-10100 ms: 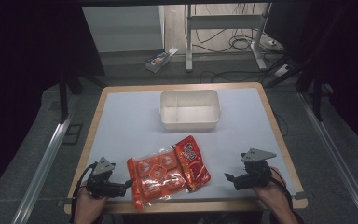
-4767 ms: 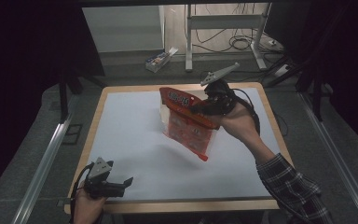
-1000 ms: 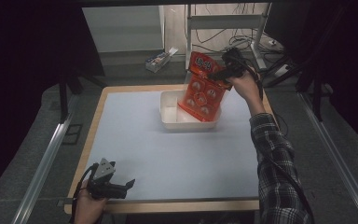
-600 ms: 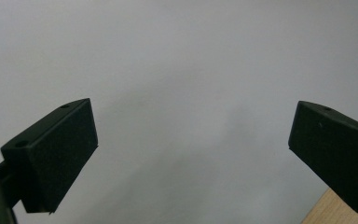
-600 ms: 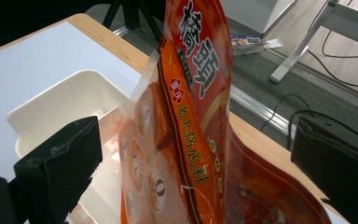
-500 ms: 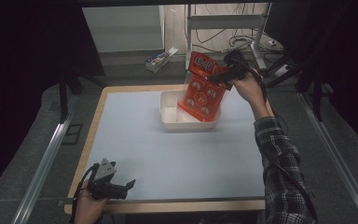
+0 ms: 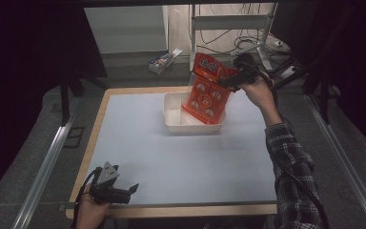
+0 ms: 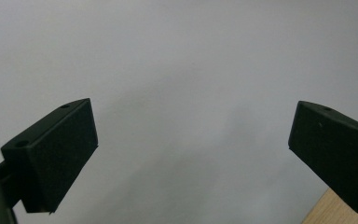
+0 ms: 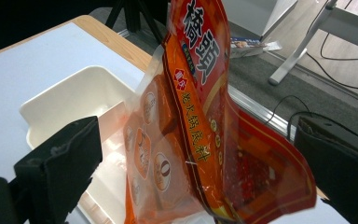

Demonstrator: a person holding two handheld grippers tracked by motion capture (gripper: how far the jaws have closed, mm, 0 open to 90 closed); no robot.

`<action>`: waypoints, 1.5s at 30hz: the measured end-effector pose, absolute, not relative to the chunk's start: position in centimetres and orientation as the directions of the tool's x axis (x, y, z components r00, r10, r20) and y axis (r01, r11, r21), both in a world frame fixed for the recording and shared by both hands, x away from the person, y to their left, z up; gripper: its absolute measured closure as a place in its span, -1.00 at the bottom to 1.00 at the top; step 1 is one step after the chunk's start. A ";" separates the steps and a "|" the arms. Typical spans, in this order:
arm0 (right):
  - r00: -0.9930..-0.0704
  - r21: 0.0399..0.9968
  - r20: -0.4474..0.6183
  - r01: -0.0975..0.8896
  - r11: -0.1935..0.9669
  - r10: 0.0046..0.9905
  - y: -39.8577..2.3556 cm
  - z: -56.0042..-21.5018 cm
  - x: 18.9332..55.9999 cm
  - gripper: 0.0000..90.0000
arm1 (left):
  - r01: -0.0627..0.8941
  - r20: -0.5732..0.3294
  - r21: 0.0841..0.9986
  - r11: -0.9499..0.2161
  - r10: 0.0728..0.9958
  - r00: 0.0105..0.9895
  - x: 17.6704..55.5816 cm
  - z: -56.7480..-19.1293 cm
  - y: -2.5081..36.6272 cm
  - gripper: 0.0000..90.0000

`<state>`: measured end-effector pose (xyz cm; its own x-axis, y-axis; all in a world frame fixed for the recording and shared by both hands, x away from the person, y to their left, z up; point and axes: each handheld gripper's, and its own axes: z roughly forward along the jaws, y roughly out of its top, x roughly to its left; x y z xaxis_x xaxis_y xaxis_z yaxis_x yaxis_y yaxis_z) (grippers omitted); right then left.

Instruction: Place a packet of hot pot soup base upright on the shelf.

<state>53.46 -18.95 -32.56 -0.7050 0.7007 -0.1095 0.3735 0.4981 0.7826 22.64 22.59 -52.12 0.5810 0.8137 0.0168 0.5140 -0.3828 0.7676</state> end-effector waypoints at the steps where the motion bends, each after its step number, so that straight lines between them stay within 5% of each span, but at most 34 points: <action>1: -0.706 0.785 -0.107 0.373 0.495 0.701 -19.1 -32.5 53.2 -0.96 | 0.514 0.017 0.767 -0.384 0.813 0.581 22.6 -52.1 22.6 -0.98; 45: -0.767 0.829 -0.025 0.343 0.442 0.641 -20.8 -33.6 47.3 -0.96 | 0.514 0.023 0.764 -0.390 0.813 0.582 22.6 -52.1 22.4 -0.98</action>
<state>47.33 -20.76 -33.63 -0.7670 0.6412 -0.0246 0.3431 0.4421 0.8288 22.61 22.42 -52.10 0.5818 0.8130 0.0233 0.5137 -0.3895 0.7645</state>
